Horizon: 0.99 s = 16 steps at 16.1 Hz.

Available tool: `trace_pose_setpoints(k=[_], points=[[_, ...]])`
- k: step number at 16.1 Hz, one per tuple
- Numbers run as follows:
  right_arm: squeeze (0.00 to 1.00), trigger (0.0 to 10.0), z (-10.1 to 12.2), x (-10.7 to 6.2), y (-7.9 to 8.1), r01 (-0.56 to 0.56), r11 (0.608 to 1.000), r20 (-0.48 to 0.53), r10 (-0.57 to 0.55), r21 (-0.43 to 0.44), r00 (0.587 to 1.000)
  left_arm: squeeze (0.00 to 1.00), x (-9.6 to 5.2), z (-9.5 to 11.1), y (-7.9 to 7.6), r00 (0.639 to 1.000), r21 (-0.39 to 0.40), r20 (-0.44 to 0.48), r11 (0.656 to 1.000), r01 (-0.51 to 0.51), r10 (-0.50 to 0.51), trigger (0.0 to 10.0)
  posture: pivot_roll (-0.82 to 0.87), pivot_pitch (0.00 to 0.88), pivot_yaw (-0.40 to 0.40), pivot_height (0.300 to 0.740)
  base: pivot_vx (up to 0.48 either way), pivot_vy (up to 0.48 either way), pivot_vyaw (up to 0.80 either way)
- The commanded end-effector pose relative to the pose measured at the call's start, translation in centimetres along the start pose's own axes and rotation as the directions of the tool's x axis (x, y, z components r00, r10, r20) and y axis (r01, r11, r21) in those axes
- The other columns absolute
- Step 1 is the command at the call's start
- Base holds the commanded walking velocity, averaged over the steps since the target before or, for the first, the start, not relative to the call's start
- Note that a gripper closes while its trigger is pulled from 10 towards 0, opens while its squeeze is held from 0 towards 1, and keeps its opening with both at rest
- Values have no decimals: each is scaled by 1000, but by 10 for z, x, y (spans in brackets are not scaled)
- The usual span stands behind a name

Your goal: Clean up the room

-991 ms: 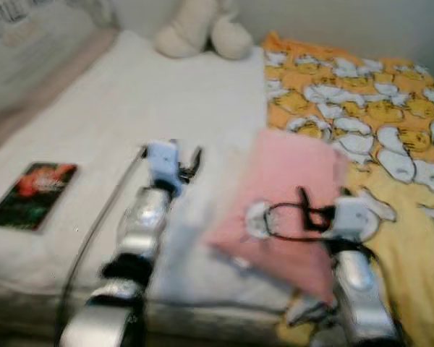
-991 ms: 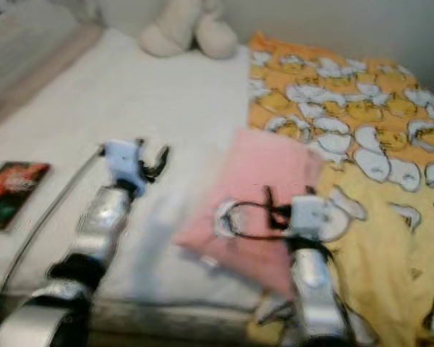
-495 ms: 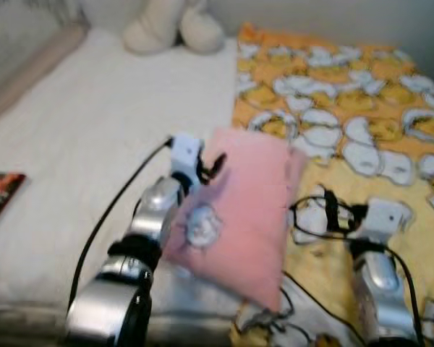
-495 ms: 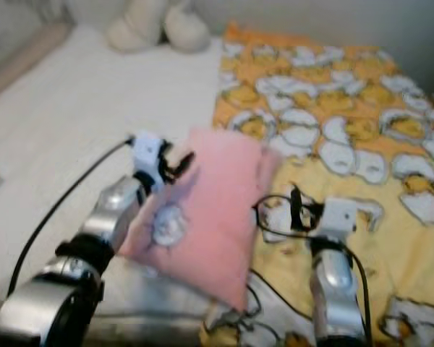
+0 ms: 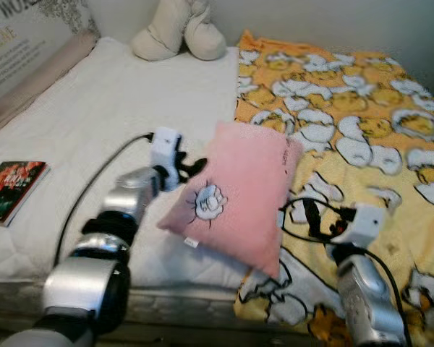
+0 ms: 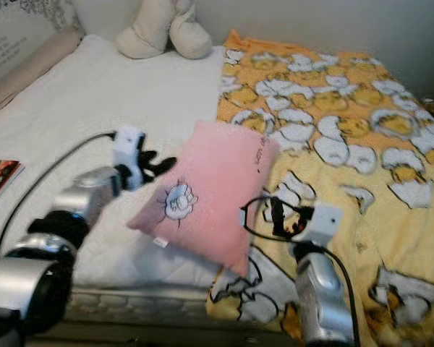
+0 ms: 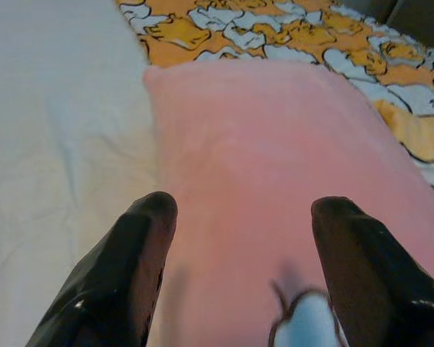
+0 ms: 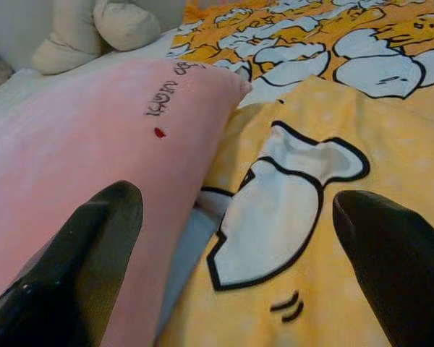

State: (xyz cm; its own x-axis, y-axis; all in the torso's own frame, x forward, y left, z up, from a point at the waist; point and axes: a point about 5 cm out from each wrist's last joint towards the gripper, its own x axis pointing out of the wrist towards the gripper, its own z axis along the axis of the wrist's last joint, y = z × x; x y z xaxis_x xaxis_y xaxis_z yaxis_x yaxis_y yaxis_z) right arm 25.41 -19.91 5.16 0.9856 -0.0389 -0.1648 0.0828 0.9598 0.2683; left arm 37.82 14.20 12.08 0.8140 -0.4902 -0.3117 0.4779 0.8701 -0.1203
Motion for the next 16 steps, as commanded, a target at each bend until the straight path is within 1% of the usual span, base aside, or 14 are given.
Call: trace_pose_setpoints(k=[1,2,4,6,7,8,9,10,11,12,13,14,15,16], points=[[0,10000,3,6,4,-29,1000,2,29,11,1000,0,-1,-4,3,999,-3,-43,999,-32,32,10000,-52,0,1,740,0,0,0],[0,10000,2,9,4,-26,1000,-7,26,17,1000,0,-1,-11,6,996,-6,-70,998,-62,62,10000,-54,0,0,740,0,0,0],[0,10000,1,23,11,-54,998,-24,55,36,998,0,0,-25,5,988,-74,-112,990,-117,108,10000,-55,0,-9,740,0,0,0],[0,10000,6,33,21,-105,991,-33,108,83,994,0,2,-27,2,987,-101,-106,986,-131,120,10000,-57,0,-19,740,0,0,0],[0,10000,7,37,20,-95,993,-30,98,66,995,0,4,-23,1,990,-125,-83,984,-125,115,10000,-54,0,-18,740,0,0,0],[0,10000,10,40,18,-85,995,-23,86,47,996,0,5,-17,1,992,-122,-53,985,-125,119,10000,-54,0,-21,740,0,0,0],[0,10000,17,41,15,-55,998,15,55,22,998,0,6,-5,2,992,-65,0,990,-123,123,10000,-60,0,-22,740,0,0,0],[0,10000,24,41,11,-20,999,65,22,-36,998,0,5,7,4,990,5,56,991,-133,133,10000,-58,0,-24,740,0,0,0],[0,10000,34,38,7,19,994,131,-5,-110,991,0,3,21,7,978,67,142,984,-163,153,10000,-64,0,-18,740,0,0,0],[0,10000,40,33,5,47,989,179,-22,-137,984,0,1,31,8,965,91,213,980,-175,153,10000,-68,0,-16,740,0,0,0],[0,10000,50,18,3,106,971,272,-44,-216,961,0,-3,39,9,938,94,310,977,-193,156,10000,-75,0,-8,740,0,0,0],[0,10000,50,5,2,156,946,303,-66,-283,951,0,-6,34,7,927,141,342,967,-212,153,10000,-79,0,-4,740,0,0,0],[0,10000,42,-2,2,171,931,289,-75,-324,954,0,-7,23,7,933,77,325,978,-191,157,10000,-81,0,-2,740,0,0,0],[0,10000,33,-5,5,160,934,260,-76,-320,963,0,-7,14,8,936,18,305,981,-191,177,10000,-84,0,1,740,0,0,-763]])
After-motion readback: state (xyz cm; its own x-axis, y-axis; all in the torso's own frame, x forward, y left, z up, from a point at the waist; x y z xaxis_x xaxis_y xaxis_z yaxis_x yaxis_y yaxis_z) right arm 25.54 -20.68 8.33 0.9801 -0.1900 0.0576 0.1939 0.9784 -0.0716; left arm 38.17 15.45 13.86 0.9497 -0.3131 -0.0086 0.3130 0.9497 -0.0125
